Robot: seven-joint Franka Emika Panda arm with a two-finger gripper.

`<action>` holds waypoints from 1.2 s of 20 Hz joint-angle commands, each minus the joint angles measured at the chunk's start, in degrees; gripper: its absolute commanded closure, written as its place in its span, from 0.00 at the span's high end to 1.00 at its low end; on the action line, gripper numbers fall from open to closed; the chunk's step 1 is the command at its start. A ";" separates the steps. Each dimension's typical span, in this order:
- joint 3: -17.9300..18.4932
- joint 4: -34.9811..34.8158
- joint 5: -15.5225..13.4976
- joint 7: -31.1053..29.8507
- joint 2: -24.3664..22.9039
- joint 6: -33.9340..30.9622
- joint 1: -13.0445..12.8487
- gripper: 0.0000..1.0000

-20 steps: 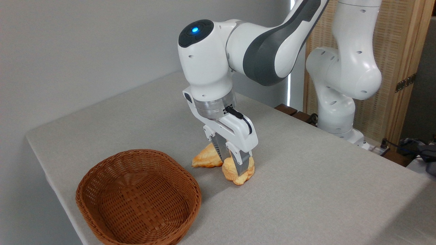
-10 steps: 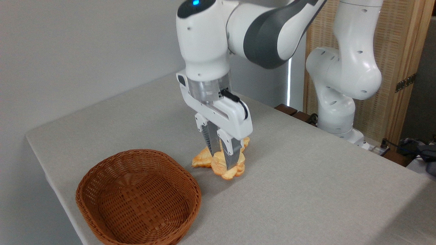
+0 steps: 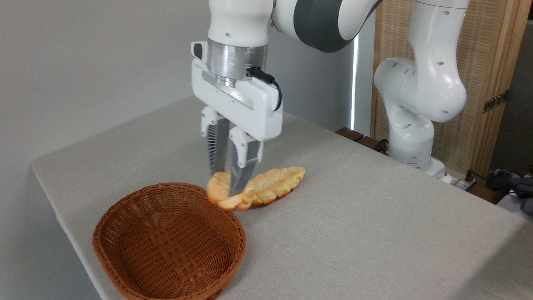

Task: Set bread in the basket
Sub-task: 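Lift the round bun and carry it over the wicker basket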

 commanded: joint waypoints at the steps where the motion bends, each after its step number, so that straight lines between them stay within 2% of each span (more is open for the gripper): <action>1: 0.19 0.33 -0.97 0.66 2.18 7.15 -0.49 0.59; 2: 0.19 0.33 -0.97 0.66 2.88 8.83 -0.49 0.60; 5: 0.19 0.24 -0.97 0.66 5.78 12.35 -0.57 0.72; 7: 0.10 0.24 -0.97 0.66 7.71 13.49 -0.66 0.96; 8: 0.01 0.24 -0.97 0.57 8.59 14.28 -0.66 1.00; 15: -0.08 0.33 -1.06 0.48 11.50 16.40 -0.66 1.00; 24: -0.08 0.24 -1.14 -1.62 9.05 15.52 -0.84 1.00</action>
